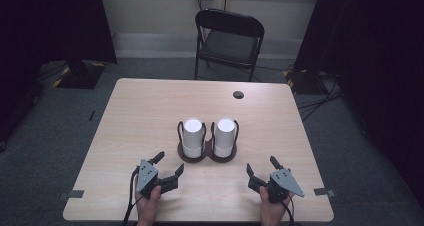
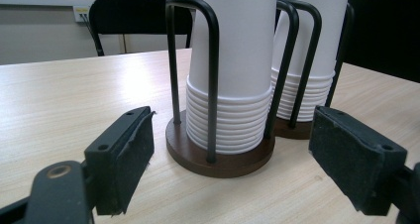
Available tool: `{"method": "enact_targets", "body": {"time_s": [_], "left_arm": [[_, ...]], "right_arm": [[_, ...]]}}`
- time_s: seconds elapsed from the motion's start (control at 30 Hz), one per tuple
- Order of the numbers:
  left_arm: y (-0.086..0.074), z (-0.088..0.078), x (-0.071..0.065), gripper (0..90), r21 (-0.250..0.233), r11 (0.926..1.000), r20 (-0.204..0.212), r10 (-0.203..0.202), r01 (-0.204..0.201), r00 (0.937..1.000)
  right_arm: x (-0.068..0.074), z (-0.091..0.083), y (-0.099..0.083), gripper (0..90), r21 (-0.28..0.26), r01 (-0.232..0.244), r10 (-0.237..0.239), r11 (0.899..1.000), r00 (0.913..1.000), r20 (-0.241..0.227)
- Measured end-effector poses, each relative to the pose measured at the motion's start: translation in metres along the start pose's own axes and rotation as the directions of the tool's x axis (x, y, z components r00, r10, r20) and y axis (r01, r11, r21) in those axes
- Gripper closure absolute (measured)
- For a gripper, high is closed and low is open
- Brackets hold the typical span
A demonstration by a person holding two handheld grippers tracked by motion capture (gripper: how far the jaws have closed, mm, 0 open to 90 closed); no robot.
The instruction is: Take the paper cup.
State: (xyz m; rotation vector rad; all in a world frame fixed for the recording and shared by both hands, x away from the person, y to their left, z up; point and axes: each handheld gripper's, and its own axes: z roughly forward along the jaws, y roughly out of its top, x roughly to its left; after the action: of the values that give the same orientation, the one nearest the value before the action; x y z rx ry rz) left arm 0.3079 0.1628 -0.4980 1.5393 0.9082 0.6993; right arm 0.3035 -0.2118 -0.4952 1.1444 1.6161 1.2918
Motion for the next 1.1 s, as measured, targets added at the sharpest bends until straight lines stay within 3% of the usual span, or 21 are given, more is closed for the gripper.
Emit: {"method": "enact_targets", "body": {"time_s": [0.17,0.2,0.27,0.37,0.57,0.83,0.93,1.1], "left_arm": [[0.0,-0.001,0.001,17.6,-0.006,1.0,-0.013,-0.004,0.004,0.9999],[0.0,-0.001,0.0,17.6,-0.007,1.0,-0.018,0.001,-0.001,0.9998],[0.0,0.0,-0.001,17.6,-0.007,1.0,-0.02,0.0,0.0,0.9998],[0.0,0.0,-0.002,17.6,-0.002,0.9998,-0.021,0.02,-0.02,0.9996],[-0.001,-0.003,0.0,17.5,-0.028,0.9995,0.002,0.013,-0.013,0.9999],[-0.001,-0.002,-0.001,16.5,-0.021,0.9994,0.013,0.028,-0.028,0.9995],[-0.001,-0.003,-0.001,16.4,-0.024,0.9995,0.008,0.022,-0.022,0.9997],[-0.001,-0.003,-0.001,16.4,-0.024,0.9995,0.006,0.022,-0.022,0.9997]], "right_arm": [[0.001,0.001,0.0,12.9,0.011,0.01,-0.01,1.0,1.0,0.002],[0.002,0.0,0.0,12.9,0.003,0.008,-0.008,1.0,0.9995,0.03],[0.003,0.0,0.0,12.9,0.001,0.011,-0.011,1.0,0.9993,0.037],[0.005,0.002,0.001,12.9,0.023,0.036,-0.036,0.999,0.9988,0.031],[0.004,0.006,0.002,13.1,0.046,-0.002,0.002,0.999,1.0,-0.008],[0.013,0.012,0.004,13.6,0.041,0.023,-0.021,0.999,0.9984,-0.053],[0.018,0.014,0.006,13.4,0.043,0.05,-0.048,0.998,0.9978,-0.046],[0.021,0.015,0.008,14.7,0.024,0.034,-0.032,0.999,0.9956,-0.089]]}}
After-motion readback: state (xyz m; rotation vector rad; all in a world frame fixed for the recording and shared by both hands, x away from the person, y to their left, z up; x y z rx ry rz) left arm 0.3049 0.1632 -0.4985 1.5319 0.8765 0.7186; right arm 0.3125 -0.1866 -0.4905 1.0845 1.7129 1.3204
